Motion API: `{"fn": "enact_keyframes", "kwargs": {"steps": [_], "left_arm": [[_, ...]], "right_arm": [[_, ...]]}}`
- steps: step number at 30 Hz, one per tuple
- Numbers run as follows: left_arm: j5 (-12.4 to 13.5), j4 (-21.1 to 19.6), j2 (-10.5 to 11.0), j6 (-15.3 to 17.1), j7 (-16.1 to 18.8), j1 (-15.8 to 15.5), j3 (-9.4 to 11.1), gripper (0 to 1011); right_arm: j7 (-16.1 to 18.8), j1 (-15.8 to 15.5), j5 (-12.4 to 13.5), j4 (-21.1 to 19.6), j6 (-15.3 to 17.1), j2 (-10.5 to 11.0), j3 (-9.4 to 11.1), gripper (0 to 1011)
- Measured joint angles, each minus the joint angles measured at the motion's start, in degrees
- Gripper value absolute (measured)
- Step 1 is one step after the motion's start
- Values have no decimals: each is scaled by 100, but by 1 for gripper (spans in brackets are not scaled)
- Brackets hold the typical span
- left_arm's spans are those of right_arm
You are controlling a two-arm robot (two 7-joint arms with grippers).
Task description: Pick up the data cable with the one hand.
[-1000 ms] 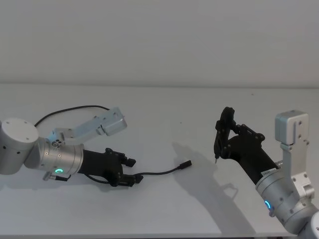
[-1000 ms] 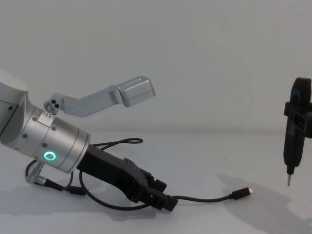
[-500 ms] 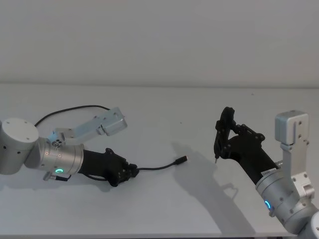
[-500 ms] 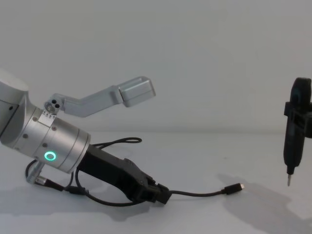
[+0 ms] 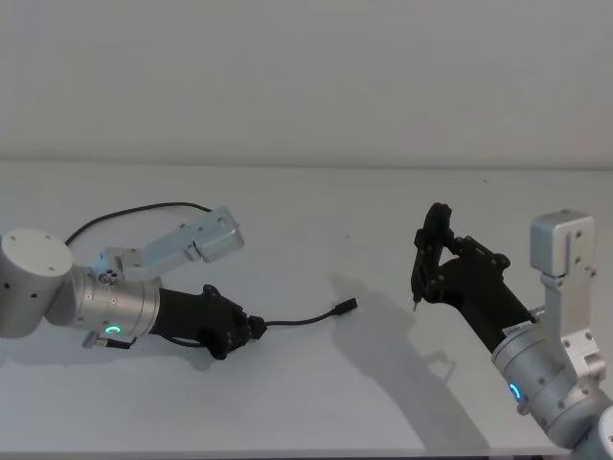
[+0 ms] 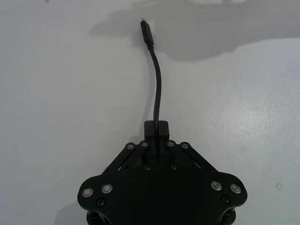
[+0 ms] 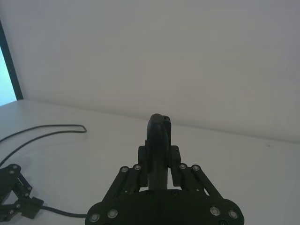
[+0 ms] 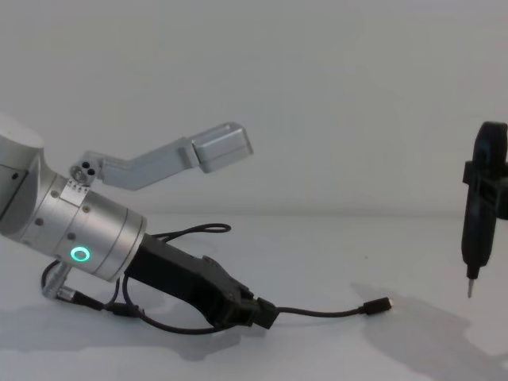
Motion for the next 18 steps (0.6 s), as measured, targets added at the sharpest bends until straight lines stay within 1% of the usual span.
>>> {"fn": "enact_keyframes", "kwargs": {"steps": [7,12,18], "left_arm": [[-110,-249,134,-167,15,103,-99,40],[-227,-479,274,-287,10,188,-197,40],[-306,-639,370,-365,0,245,-258,40]], "right_arm": [[74,46,28,-87,-55,-36,31,275],[144,113,100,-159,-101,-88,57,274],[251,200,220,-204,-131,-168,79,275]]}}
